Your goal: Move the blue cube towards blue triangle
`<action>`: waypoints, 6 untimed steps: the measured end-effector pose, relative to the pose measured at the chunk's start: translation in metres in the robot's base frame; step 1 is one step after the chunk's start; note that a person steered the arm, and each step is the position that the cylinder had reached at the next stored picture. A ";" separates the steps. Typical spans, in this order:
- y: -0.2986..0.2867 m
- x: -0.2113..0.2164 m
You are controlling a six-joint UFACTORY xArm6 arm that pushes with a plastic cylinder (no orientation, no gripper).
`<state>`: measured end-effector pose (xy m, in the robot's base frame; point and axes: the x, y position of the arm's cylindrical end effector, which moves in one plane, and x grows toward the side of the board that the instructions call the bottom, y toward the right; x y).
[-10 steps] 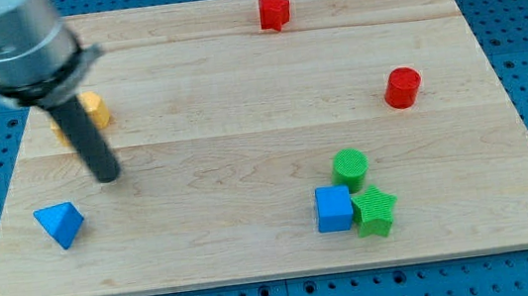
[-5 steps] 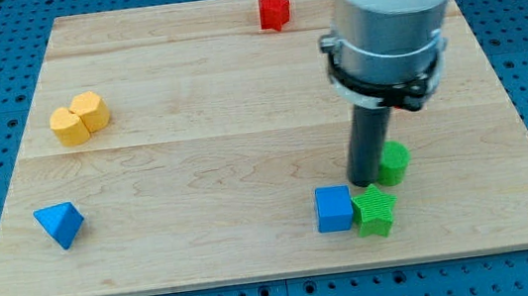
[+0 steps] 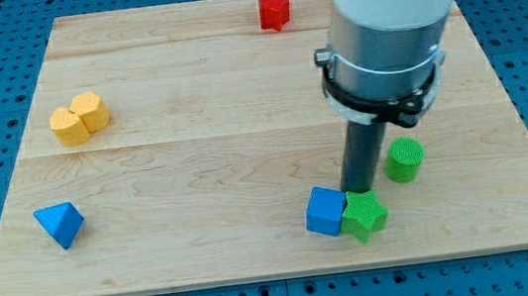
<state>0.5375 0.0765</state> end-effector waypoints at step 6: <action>0.022 0.044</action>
<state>0.5810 0.0986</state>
